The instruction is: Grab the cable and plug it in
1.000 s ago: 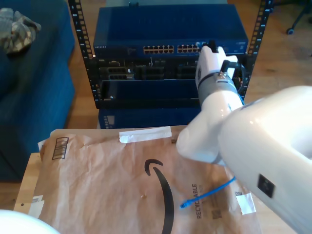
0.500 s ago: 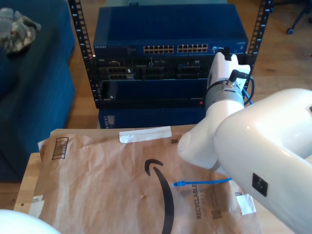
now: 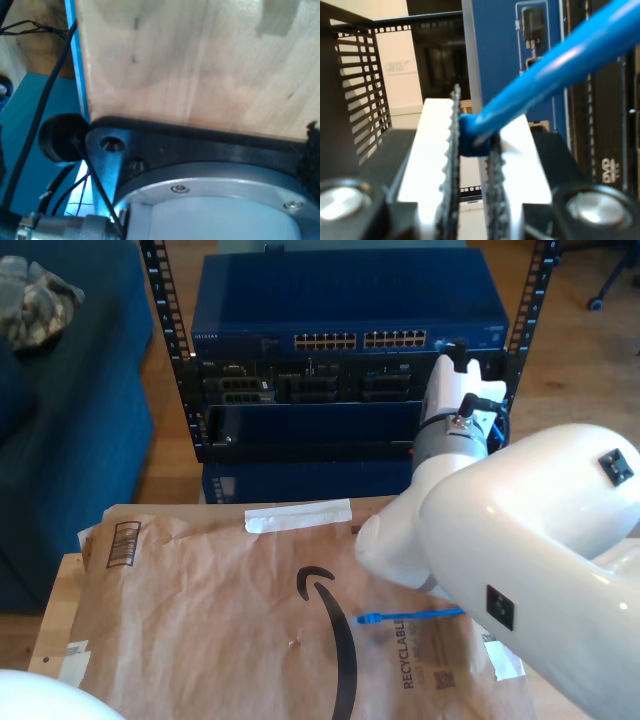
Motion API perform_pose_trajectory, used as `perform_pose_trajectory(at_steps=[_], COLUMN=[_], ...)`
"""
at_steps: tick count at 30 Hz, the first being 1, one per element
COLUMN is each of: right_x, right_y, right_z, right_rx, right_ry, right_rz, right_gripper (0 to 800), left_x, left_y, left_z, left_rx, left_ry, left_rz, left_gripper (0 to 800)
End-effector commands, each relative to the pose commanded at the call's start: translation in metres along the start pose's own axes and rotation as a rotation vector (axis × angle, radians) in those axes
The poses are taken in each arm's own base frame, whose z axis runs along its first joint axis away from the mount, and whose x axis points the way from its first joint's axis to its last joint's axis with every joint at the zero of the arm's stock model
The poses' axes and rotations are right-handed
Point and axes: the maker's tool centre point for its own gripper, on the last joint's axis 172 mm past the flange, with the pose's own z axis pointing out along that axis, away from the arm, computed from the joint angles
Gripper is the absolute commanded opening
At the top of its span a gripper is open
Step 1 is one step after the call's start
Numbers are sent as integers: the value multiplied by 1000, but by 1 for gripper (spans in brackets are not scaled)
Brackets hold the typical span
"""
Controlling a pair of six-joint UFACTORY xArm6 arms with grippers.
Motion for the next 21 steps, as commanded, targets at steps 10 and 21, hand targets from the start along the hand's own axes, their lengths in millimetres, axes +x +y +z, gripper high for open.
perform_pose_trajectory(at_steps=[10,21], right_x=[-10,-19], right_y=[7,12], right_z=[12,24], right_rx=[13,23], right_ry=[0,-1], right_rz=[-4,-16], right_gripper=[0,0], left_x=[0,0], left_y=[0,0], left_z=[0,0], left_rx=[0,0], left_ry=[-2,0], left_rz=[2,2], left_gripper=[800,800])
